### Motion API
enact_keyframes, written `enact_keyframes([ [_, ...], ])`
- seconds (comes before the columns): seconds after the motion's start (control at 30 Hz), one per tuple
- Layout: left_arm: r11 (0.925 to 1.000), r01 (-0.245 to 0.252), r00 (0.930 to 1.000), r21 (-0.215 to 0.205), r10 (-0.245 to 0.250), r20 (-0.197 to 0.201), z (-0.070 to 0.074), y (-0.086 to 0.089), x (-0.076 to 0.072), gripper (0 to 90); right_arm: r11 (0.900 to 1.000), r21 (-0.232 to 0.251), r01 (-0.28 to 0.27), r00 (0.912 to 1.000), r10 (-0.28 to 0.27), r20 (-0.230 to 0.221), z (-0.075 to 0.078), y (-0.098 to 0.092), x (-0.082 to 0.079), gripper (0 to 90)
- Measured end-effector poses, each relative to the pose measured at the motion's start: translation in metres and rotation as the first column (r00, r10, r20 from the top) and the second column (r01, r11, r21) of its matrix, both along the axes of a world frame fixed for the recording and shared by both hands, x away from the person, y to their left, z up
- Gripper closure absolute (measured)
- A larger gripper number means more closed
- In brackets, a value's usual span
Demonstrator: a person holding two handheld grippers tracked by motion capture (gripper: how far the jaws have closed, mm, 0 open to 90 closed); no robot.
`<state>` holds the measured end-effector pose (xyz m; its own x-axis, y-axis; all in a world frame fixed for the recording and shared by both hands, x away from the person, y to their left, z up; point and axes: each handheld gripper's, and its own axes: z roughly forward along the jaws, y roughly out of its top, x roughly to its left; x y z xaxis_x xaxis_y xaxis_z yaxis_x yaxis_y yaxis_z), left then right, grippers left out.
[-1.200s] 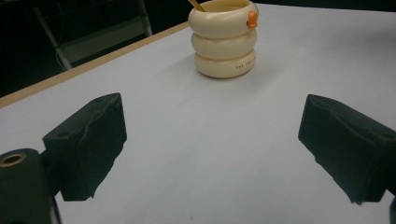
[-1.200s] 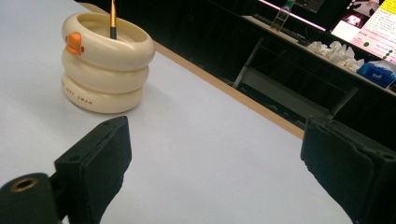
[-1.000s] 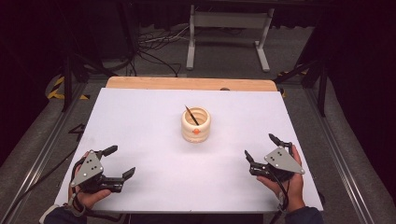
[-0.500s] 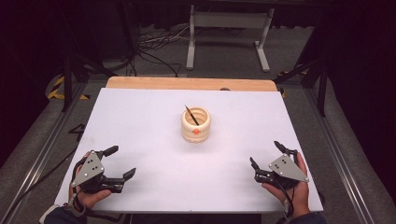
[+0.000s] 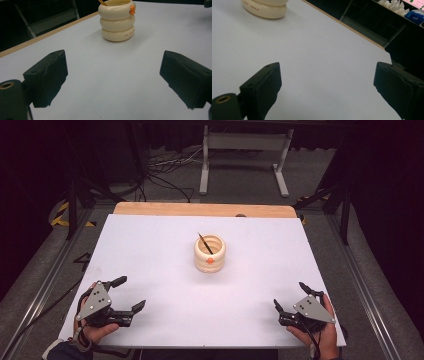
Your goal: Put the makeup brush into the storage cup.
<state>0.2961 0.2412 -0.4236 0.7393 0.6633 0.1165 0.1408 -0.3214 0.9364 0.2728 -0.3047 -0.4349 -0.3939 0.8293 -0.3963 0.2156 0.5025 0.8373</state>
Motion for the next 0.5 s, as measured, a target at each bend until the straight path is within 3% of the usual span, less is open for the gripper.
enact_keyframes([
  [0.17, 1.0, 0.001, 1.0, 0.001, -0.001, 0.004, 0.001, 0.002, 0.001, 8.5, 0.999, 0.032, 0.022, 0.9994, -0.021, -0.028, -0.006, -0.01, -0.004, 8.5],
  [0.33, 0.9999, -0.003, 1.0, 0.013, 0.003, 0.008, 0.001, -0.001, 0.001, 8.6, 0.997, 0.066, 0.03, 0.9992, -0.028, -0.029, -0.005, -0.016, -0.005, 8.4],
  [0.5, 0.9999, -0.004, 1.0, 0.016, 0.004, 0.007, 0.001, -0.002, 0.001, 8.5, 0.998, 0.061, 0.02, 0.9994, -0.019, -0.03, -0.006, -0.015, -0.004, 8.4],
])
